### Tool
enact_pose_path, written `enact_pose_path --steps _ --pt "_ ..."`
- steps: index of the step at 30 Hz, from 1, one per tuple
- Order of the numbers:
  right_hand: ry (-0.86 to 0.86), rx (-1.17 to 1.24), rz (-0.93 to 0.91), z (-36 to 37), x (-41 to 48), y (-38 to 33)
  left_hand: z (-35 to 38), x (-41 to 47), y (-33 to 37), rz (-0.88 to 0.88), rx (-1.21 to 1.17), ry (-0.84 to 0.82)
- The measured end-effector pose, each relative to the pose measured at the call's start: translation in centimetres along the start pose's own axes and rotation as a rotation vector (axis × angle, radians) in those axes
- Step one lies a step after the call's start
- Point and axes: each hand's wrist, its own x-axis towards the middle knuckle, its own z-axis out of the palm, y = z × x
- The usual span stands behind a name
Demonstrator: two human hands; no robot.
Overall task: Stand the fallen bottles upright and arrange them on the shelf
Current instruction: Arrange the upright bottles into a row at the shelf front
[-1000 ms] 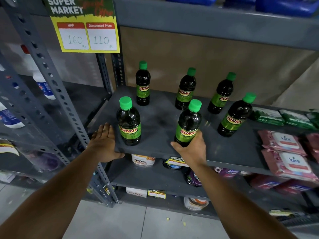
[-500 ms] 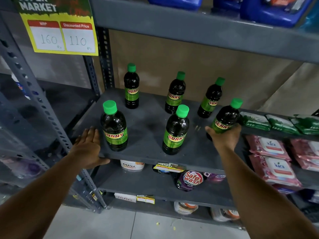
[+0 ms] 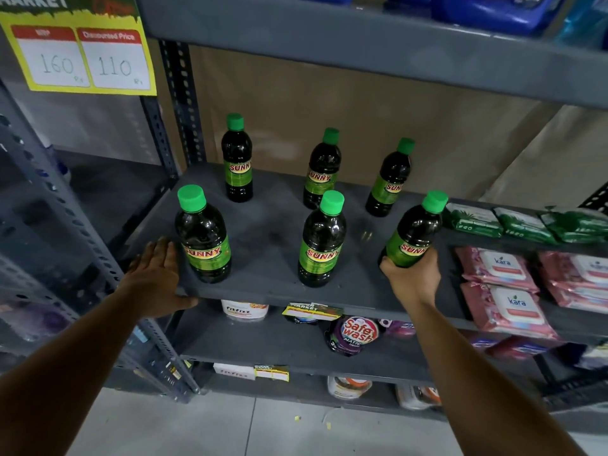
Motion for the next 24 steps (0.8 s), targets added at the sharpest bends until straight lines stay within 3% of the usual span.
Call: enact_pose_path --steps 24 --pt "-0.012 -0.02 -0.009 -1.7 -3.8 1.3 -0.2 -0.7 0.1 0.036 -0.024 0.043"
